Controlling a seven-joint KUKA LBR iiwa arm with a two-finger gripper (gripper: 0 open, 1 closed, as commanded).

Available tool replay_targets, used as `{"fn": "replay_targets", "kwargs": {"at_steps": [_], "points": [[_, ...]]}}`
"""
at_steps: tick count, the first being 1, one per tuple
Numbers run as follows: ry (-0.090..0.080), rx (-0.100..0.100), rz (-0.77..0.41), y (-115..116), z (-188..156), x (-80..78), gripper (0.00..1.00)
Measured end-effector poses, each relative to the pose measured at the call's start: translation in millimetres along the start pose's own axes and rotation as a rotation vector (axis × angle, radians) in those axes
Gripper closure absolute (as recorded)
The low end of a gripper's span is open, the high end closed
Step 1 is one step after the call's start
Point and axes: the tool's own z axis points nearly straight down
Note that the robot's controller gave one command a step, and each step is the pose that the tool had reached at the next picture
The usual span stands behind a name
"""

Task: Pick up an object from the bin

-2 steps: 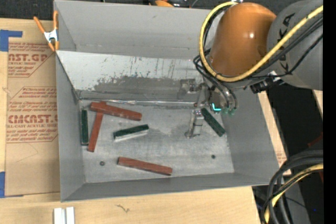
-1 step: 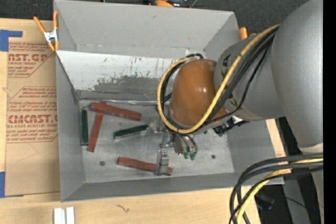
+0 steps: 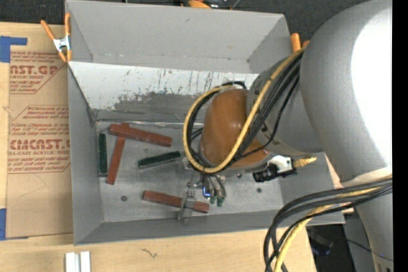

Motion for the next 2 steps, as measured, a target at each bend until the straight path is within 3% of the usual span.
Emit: {"fn": "replay_targets", "kwargs": {"at_steps": [1,2], "points": [[0.002,0.000,0.000,-0.2,-0.4,0.2,1.00],[-0.010,-0.002,0.030,-29.1,-155.2,-44.2,1.00]]}}
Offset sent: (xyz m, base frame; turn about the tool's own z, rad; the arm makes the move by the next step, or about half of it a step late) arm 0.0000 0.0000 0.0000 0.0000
